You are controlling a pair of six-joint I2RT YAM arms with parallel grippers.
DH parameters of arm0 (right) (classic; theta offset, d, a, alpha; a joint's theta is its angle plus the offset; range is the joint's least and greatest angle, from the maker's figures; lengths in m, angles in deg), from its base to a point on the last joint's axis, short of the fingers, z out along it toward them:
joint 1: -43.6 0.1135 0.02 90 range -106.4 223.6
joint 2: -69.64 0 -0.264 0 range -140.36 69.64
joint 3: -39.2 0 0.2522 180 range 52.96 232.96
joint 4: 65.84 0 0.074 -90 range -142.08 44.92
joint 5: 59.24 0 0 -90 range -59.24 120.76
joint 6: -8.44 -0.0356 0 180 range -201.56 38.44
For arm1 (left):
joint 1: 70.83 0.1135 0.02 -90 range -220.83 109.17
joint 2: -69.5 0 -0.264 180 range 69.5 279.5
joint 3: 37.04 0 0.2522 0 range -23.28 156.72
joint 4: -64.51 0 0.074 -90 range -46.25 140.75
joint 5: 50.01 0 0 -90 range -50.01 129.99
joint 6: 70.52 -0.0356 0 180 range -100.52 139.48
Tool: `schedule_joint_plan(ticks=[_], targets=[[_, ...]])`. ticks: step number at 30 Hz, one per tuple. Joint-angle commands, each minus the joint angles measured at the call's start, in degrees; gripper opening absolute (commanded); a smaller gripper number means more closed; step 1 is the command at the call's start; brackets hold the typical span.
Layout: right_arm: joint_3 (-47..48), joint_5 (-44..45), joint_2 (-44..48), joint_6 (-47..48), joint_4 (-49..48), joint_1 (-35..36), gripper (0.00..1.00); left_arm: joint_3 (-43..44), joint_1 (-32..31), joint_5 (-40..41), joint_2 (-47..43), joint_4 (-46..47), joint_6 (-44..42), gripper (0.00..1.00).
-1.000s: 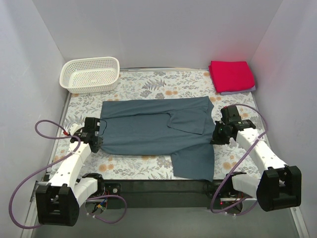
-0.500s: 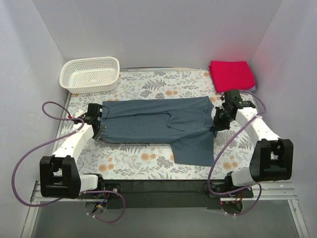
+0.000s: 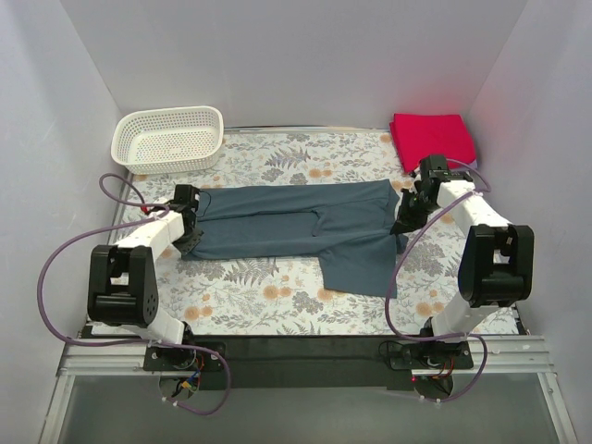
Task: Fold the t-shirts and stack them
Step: Fold the tshirt
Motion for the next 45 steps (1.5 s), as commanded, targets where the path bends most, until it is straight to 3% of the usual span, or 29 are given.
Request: schedule_joint_plan(ticks=[1, 26, 30, 34, 36, 37, 42, 43, 45], targets=[[2.96, -0.41, -1.18, 1.44, 0.11, -1.18, 0.01, 2.93, 0.17, 3.85, 1.58, 1.56, -1.06, 0.0], [-1.35, 1.18, -4.7, 1.17, -6.04, -1.97, 0.01, 3.2, 3.42, 0.6, 3.35, 5.17, 4.3, 0.01], [-1.87, 1.09, -2.6, 1.09, -7.45, -1.97, 0.03, 3.02, 3.42, 0.25, 2.03, 4.9, 5.27, 0.11], [-2.4, 2.14, 0.74, 0.65, -8.42, -1.97, 0.21, 3.37, 3.51, -1.68, -0.16, 4.99, 4.4, 0.33], [-2.75, 3.02, 3.02, 0.56, -8.68, -1.98, 0.24, 3.29, 3.51, -2.12, -2.53, 4.99, 3.78, 0.43], [-3.01, 3.2, 3.9, 0.47, -8.68, -1.97, 0.26, 3.11, 3.51, -1.95, -3.32, 5.08, 3.43, 0.53], [-6.61, 4.16, 10.57, 0.91, -8.59, -1.89, 0.32, 2.06, 3.51, 0.68, -10.52, 4.9, 2.02, 0.74], [-7.66, 4.08, 11.63, 0.91, -8.5, -1.71, 0.42, 1.8, 3.51, 0.78, -11.58, 4.9, 1.15, 0.77], [-9.77, 3.29, 14.88, 0.74, -8.33, -1.45, 0.44, 0.39, 3.51, 0.95, -13.87, 5.34, -0.43, 0.85]])
